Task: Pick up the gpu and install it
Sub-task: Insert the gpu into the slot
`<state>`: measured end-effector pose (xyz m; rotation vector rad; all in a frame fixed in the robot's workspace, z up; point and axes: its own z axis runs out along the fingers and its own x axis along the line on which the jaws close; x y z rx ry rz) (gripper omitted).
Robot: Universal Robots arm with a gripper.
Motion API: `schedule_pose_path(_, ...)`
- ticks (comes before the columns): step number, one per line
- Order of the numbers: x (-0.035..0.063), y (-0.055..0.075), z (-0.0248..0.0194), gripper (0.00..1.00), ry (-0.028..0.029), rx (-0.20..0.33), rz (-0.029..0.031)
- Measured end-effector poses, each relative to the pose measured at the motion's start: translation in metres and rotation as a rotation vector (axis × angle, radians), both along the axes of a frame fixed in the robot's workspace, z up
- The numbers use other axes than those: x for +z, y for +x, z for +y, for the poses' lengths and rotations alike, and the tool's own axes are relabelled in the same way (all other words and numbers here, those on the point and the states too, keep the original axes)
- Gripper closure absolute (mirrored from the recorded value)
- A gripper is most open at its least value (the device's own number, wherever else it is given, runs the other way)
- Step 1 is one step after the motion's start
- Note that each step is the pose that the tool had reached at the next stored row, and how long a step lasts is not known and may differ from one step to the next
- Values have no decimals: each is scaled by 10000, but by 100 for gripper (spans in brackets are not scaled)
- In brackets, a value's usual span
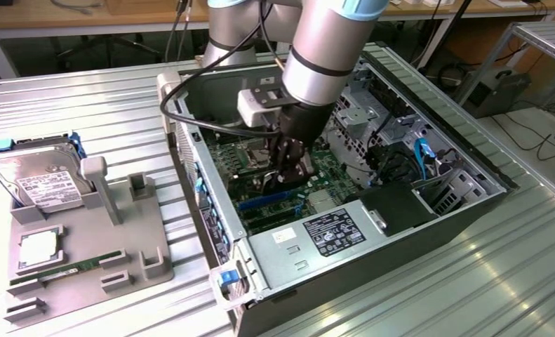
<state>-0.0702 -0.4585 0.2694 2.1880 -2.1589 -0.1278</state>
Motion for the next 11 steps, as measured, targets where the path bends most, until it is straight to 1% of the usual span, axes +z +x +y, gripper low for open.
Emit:
schedule_pose_path(3, -13, -10, 0, 74, -22, 0, 21)
schedule_pose_path(8, -28, -29, 0, 74, -37, -11, 92)
schedule_pose_path(11, -59, -35, 0, 74, -45, -26, 134)
